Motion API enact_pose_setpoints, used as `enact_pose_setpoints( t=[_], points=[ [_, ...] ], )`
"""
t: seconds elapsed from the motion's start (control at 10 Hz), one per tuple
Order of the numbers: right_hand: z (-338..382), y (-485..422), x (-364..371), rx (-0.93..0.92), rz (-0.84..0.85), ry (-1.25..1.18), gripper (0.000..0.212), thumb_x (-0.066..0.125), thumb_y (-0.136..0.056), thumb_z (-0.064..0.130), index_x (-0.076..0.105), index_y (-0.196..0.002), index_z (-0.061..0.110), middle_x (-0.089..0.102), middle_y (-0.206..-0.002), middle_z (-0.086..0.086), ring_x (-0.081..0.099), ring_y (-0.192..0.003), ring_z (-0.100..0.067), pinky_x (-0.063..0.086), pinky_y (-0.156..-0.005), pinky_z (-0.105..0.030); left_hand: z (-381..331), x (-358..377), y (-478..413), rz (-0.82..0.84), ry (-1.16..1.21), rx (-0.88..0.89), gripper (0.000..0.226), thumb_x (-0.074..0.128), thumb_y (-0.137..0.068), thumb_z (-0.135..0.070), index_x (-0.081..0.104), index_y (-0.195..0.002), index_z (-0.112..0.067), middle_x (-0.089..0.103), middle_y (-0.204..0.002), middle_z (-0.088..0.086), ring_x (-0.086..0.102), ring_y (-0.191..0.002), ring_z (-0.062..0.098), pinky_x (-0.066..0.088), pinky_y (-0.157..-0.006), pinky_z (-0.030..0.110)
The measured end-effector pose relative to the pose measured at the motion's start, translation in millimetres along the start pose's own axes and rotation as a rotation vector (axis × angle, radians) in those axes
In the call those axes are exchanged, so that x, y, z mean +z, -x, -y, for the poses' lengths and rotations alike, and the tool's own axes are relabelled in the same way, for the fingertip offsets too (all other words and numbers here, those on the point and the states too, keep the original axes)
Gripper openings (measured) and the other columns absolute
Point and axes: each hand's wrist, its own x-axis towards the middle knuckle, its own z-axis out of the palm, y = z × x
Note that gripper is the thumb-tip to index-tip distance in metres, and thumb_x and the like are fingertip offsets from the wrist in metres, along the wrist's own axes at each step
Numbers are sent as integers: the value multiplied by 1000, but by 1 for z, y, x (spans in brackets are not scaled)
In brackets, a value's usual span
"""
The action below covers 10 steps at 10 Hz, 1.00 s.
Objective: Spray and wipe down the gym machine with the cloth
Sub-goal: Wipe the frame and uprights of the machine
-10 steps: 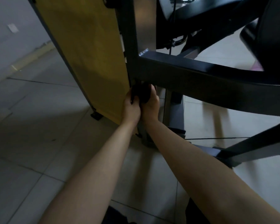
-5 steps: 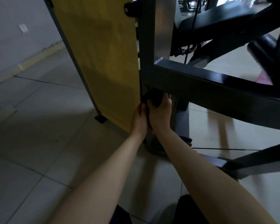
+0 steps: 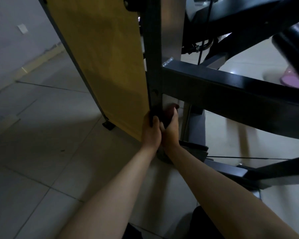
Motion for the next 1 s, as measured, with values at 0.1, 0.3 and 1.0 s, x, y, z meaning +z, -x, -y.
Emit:
enact_pose_setpoints(
  t=[0.1, 0.3, 1.0],
  points=[
    [7, -3, -15, 96, 47, -15, 78, 66, -88, 18, 26, -153, 30, 47, -143, -7, 50, -129, -27, 44, -109, -51, -7, 10, 3, -54, 30, -15, 39, 39, -109, -35, 40, -145, -21, 50, -125, -4, 53, -112, 15, 47, -83, 22],
    [35, -11, -28, -144, -48, 290, 58, 72, -90, 25, 46, -139, 10, 43, -135, -13, 47, -120, -26, 44, -99, -28, -14, 13, -5, -107, 258, -129, 37, 41, -107, -40, 54, -136, -21, 65, -123, -1, 63, -113, 19, 52, -88, 31],
    [-48, -11, -15, 239, 138, 215, 80, 56, -100, 33, 3, -160, 31, 1, -165, -6, 18, -149, -37, 30, -118, -49, 5, 5, -18, -195, 74, -72, 28, 40, -107, -29, 57, -129, -26, 63, -126, 1, 60, -114, 22, 49, -102, 47]
  ],
)
